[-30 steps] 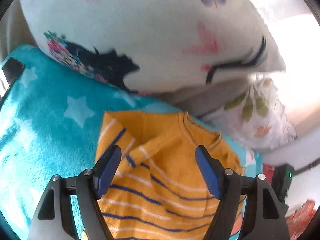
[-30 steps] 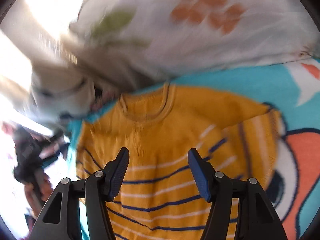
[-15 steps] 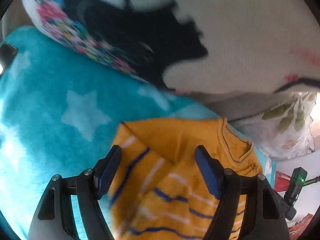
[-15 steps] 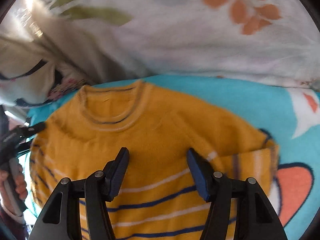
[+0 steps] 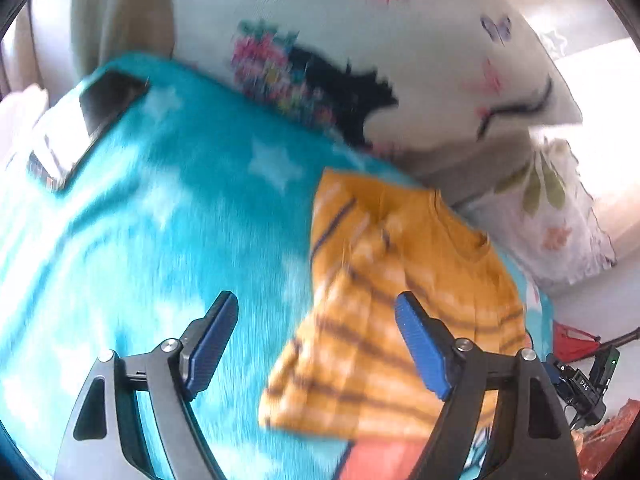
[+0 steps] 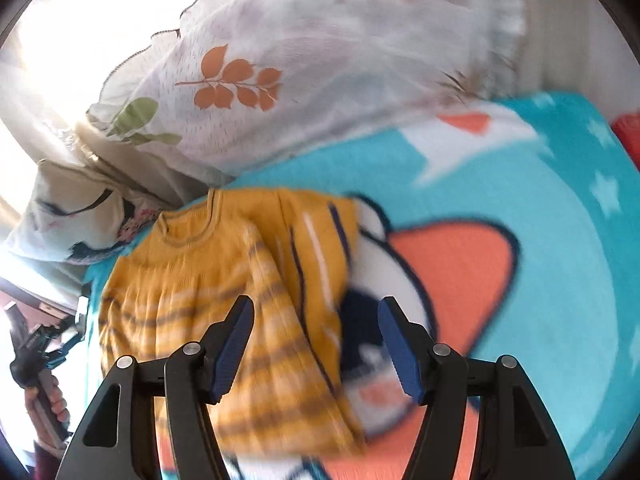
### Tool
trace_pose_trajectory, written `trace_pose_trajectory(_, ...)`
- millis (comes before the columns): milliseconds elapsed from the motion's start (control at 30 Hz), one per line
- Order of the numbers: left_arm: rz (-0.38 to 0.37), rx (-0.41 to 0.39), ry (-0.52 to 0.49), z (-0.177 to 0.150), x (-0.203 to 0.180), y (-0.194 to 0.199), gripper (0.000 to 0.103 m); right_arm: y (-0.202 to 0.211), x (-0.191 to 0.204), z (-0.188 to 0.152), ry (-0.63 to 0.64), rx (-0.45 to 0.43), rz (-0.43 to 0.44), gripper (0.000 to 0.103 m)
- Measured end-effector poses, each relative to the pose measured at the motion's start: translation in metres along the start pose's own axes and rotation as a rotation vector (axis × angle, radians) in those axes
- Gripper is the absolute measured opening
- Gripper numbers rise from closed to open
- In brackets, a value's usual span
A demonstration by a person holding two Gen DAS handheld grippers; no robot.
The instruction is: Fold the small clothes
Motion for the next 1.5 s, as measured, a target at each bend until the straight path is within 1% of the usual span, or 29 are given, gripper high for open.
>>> trace_pose_trajectory(33,-0.002,0.01,0.01,-0.01,0.005,0.0,0.08,0.008,-0.005,-0.011,-0.021,0.004,0.019,0.071)
trace_pose_trajectory(67,-0.002,0.021,0.024,-0.021,0.001,-0.008,0.08,0.018,-0.012,-0.02,-0.038,0.006,0.037,0.072)
trace_pose_trajectory(167,-0.024,0.065,0.085,-0.044,0.009,-0.017,0.08,0.023,-0.016,-0.052,-0.083,0.036,0.105,0.074)
trace_pose_trajectory(267,-0.06,0.086,0.126,-0.061,0.014,-0.023,0.08,0.014,-0.018,-0.083,-0.104,0.088,0.136,0.074)
trace_pose_trajectory(333,-0.086,0.087,0.153,-0.071,0.016,-0.022,0.08,0.005,-0.019,-0.1,-0.144,0.121,0.173,0.074)
trace_pose_trajectory(400,-0.099,0.081,0.163,-0.077,0.018,-0.023,0.082,-0.001,-0.017,-0.11,-0.17,0.128,0.196,0.074)
trace_pose_trajectory(500,-0.089,0.073,0.155,-0.077,0.021,-0.028,0.083,-0.007,-0.015,-0.113,-0.165,0.122,0.189,0.074)
trace_pose_trajectory(567,-0.081,0.079,0.17,-0.073,0.025,-0.034,0.083,-0.011,-0.015,-0.111,-0.155,0.122,0.177,0.075)
trace_pose_trajectory(667,-0.105,0.062,0.18,-0.065,0.024,-0.038,0.087,-0.014,-0.011,-0.104,-0.143,0.112,0.171,0.076)
trace_pose_trajectory(833,-0.121,0.064,0.167,-0.054,0.016,-0.051,0.087,-0.023,-0.004,-0.096,-0.13,0.117,0.167,0.078)
trace_pose_trajectory(933,-0.125,0.068,0.172,-0.051,0.011,-0.055,0.087,-0.024,0.001,-0.093,-0.103,0.12,0.146,0.078)
trace_pose_trajectory(967,-0.12,0.067,0.176,-0.05,0.01,-0.056,0.083,-0.025,0.002,-0.092,-0.097,0.122,0.14,0.078)
trace_pose_trajectory(1000,-0.112,0.065,0.177,-0.05,0.009,-0.057,0.077,-0.026,0.001,-0.092,-0.096,0.123,0.138,0.078)
trace_pose_trajectory(1067,-0.08,0.085,0.17,-0.047,0.006,-0.064,0.034,-0.027,-0.001,-0.091,-0.106,0.122,0.139,0.078)
trace_pose_trajectory(1100,-0.069,0.097,0.172,-0.046,0.008,-0.066,0.031,-0.027,-0.001,-0.09,-0.114,0.12,0.141,0.078)
trace_pose_trajectory(1200,-0.096,0.107,0.207,-0.044,0.015,-0.065,0.027,-0.028,-0.003,-0.088,-0.131,0.114,0.138,0.078)
trace_pose_trajectory(1267,-0.115,0.113,0.216,-0.044,0.017,-0.065,0.028,-0.03,0.0,-0.086,-0.131,0.107,0.129,0.08)
trace_pose_trajectory(1300,-0.118,0.114,0.207,-0.045,0.017,-0.066,0.03,-0.03,0.002,-0.084,-0.129,0.102,0.124,0.081)
trace_pose_trajectory(1333,-0.121,0.112,0.196,-0.046,0.015,-0.066,0.038,-0.032,0.004,-0.083,-0.126,0.096,0.117,0.081)
trace_pose_trajectory(1367,-0.138,0.111,0.19,-0.047,0.014,-0.066,0.05,-0.034,0.006,-0.08,-0.119,0.084,0.109,0.081)
trace_pose_trajectory(1400,-0.154,0.112,0.185,-0.047,0.011,-0.065,0.055,-0.036,0.009,-0.077,-0.115,0.075,0.104,0.082)
trace_pose_trajectory(1433,-0.148,0.116,0.171,-0.048,0.007,-0.066,0.056,-0.038,0.011,-0.075,-0.111,0.065,0.096,0.082)
trace_pose_trajectory(1467,-0.125,0.123,0.149,-0.048,0.003,-0.066,0.046,-0.04,0.014,-0.071,-0.11,0.053,0.087,0.078)
trace_pose_trajectory(1500,-0.093,0.13,0.119,-0.049,-0.001,-0.065,0.032,-0.041,0.015,-0.069,-0.109,0.049,0.083,0.049)
Point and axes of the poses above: each gripper's, at about its wrist camera, not at the fingertips, and y roughly against the way its jaws point, x to its left, z to its top, the point moved 3 cm from there along -y, roughly the way its jaws point, and after that the axes turned 9 degrees about y, right-handed, at the moved point
